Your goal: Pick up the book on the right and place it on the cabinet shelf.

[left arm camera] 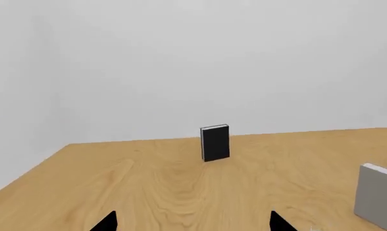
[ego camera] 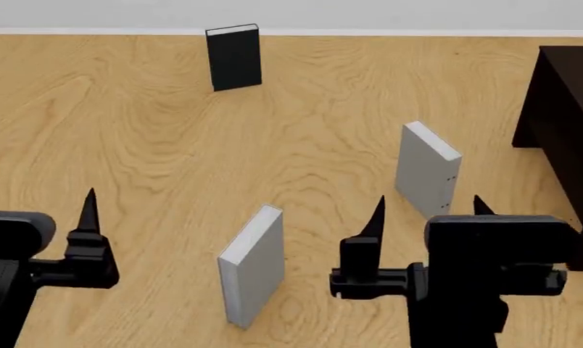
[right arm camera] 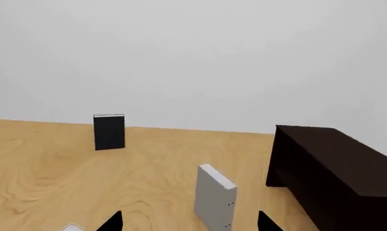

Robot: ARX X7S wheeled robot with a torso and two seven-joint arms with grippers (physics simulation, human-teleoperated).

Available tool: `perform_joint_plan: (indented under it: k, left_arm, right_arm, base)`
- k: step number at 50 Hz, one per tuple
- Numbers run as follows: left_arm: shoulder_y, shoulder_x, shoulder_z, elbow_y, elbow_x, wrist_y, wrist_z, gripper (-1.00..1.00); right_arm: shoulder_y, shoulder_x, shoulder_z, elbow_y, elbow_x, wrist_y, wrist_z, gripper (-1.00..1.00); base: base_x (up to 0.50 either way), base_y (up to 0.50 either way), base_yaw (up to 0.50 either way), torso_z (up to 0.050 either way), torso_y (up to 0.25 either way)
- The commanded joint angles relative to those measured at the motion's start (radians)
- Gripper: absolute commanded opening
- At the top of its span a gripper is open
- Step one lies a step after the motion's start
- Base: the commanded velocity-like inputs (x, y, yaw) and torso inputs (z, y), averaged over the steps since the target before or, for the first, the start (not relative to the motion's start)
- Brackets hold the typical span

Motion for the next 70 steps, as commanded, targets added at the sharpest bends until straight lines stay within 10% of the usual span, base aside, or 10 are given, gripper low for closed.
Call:
perform_joint_plan:
  k: [1,8,28,49,70]
  left_arm:
    - [-0.249,-0.006,-0.022,0.171,-0.065,-0.363,-0.007,1.00]
    - [-0.389,0.022,-0.067,0.269,-0.120,-0.537,-0.002,1.00]
    - [-0.338,0.023,-0.088,0.276,-0.138,-0.456,-0.001,1.00]
    - [-0.446,0.101,-1.021,0.365,-0.259,-0.553,0.094,1.00]
    - [-0.610,0.074,-1.472,0.492,-0.350,-0.440,0.066,1.00]
  right_arm:
    - [0.171,0.025,-0.008,-0.076,0.016,0.218,0.018,1.00]
    - [0.231,0.016,0.000,-0.069,0.019,0.253,0.033,1.00]
    - [0.218,0.033,-0.029,-0.057,0.004,0.233,0.057,1.00]
    - [0.187,0.035,0.002,-0.155,0.034,0.260,0.064,1.00]
    - [0.211,0.034,0.017,-0.188,0.062,0.324,0.069,1.00]
  base:
    - [0.00,0.00,0.00,0.050,0.000]
    - [0.00,0.00,0.00,0.050,0.000]
    - [0.00,0.00,0.00,0.017,0.000]
    - [0.00,0.00,0.00,0.000,0.000]
    - [0.00,0.00,0.00,0.000,0.000]
